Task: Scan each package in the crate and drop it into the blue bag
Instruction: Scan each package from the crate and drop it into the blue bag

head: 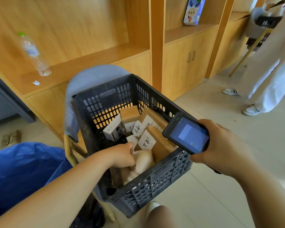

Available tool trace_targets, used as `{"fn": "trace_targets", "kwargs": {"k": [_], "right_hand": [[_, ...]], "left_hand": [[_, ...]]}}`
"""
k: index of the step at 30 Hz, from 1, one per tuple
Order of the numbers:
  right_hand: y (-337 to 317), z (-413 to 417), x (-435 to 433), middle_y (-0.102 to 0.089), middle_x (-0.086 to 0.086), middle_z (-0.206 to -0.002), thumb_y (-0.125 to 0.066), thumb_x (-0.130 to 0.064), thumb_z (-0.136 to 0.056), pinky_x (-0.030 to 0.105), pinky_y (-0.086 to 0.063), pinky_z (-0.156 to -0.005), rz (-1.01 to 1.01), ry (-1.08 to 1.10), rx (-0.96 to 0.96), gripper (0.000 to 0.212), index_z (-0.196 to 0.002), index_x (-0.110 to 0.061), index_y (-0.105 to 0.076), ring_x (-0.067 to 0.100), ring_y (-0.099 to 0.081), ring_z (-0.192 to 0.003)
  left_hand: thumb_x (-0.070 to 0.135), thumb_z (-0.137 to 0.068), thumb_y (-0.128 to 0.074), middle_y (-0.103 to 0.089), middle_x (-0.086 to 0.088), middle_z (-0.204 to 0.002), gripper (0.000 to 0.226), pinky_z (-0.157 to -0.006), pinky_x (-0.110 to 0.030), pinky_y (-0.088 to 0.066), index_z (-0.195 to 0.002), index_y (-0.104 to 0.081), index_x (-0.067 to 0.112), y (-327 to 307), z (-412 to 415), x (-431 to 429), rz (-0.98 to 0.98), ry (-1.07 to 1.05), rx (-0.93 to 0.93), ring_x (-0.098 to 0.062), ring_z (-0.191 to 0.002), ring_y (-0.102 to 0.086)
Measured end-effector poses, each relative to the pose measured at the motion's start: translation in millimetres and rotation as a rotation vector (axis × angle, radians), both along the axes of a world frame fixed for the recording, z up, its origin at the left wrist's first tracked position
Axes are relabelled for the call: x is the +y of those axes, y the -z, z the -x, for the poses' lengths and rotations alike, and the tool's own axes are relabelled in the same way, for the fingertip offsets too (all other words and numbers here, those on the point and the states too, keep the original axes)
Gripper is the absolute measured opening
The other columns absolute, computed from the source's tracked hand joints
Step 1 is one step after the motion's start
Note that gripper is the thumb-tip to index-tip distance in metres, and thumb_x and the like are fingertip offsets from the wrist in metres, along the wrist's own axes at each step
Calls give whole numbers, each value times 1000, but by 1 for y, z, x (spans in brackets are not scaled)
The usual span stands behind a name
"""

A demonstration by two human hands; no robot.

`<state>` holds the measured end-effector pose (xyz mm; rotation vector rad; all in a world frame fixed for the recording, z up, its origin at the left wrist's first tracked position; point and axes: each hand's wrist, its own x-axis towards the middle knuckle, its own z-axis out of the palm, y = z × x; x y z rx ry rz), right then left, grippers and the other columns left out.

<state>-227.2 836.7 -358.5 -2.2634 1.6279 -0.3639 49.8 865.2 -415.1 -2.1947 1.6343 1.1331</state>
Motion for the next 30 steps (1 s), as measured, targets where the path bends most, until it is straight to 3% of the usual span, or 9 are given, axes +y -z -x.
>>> {"fn": "trace_targets", "kwargs": {"k": [3, 7, 9, 11, 15, 18, 23, 26, 30], "right_hand": [[2, 2, 3, -49, -12, -91, -80, -47, -52, 22, -35, -47, -5, 9, -5, 86, -126, -35, -37, 5, -50, -63], [2, 3, 5, -49, -13, -91, -80, -47, -51, 22, -34, -46, -3, 18, -14, 86, -124, -35, -38, 6, -50, -66], [2, 2, 7, -48, -13, -91, -80, -46, -50, 23, -36, -47, 8, 24, -24, 87, -125, -35, -38, 7, -50, -68], [2, 0, 9, -47, -13, -90, -80, -45, -49, 25, -43, -49, 18, 27, -55, 88, -126, -35, -38, 9, -51, -70], [0, -1, 12, -46, -18, -87, -82, -41, -48, 33, -51, -54, 30, 36, -138, 86, -123, -35, -40, 9, -52, -70], [-2, 0, 15, -45, -20, -87, -82, -42, -47, 32, -49, -55, 44, 41, -158, 87, -122, -35, -40, 7, -51, -72], [-2, 1, 18, -45, -19, -86, -83, -44, -47, 30, -47, -54, 58, 60, -153, 88, -122, -35, -39, 9, -52, -74], [0, 1, 19, -47, -18, -87, -82, -44, -48, 31, -48, -52, 58, 76, -171, 83, -119, -37, -39, 8, -52, -72], [1, 5, 18, -48, -19, -87, -81, -42, -48, 29, -47, -47, 53, 92, -193, 80, -117, -38, -40, 7, -52, -71]], "left_hand": [[30, -69, -67, -55, -1, -94, 40, -59, -27, -41, -102, -45, 27, -7, -7, 3, 8, -50, 40, -15, -78, -53], [42, -58, -77, -54, 5, -104, 78, -71, -28, -49, -125, -39, 30, -21, -15, 10, 138, -158, 98, -13, -89, -56], [44, -54, -82, -50, 7, -113, 96, -82, -30, -49, -136, -34, 27, -28, -15, 13, 315, -203, 100, -13, -99, -52], [44, -53, -83, -38, 10, -122, 105, -93, -32, -42, -141, -29, 24, -34, -12, 19, 556, -172, 19, -13, -112, -37], [21, -64, -82, -18, 8, -135, 97, -104, -37, -36, -143, -26, 23, -32, -5, 32, 918, 55, -145, -16, -128, -12], [16, -67, -81, -19, 4, -136, 97, -101, -29, -33, -145, -25, 28, -25, -7, 36, 939, 30, -119, -20, -131, -17], [28, -64, -86, -25, 4, -143, 111, -108, -35, -32, -149, -15, 24, -19, -7, 34, 941, -61, -13, -17, -133, -26], [36, -60, -88, -29, 1, -140, 105, -108, -37, -35, -142, -25, 17, -16, 2, 26, 981, -55, -25, -17, -130, -28], [34, -59, -88, -26, 11, -131, 96, -101, -29, -33, -136, -32, 25, -9, 18, 11, 934, 28, 65, -11, -122, -27]]}}
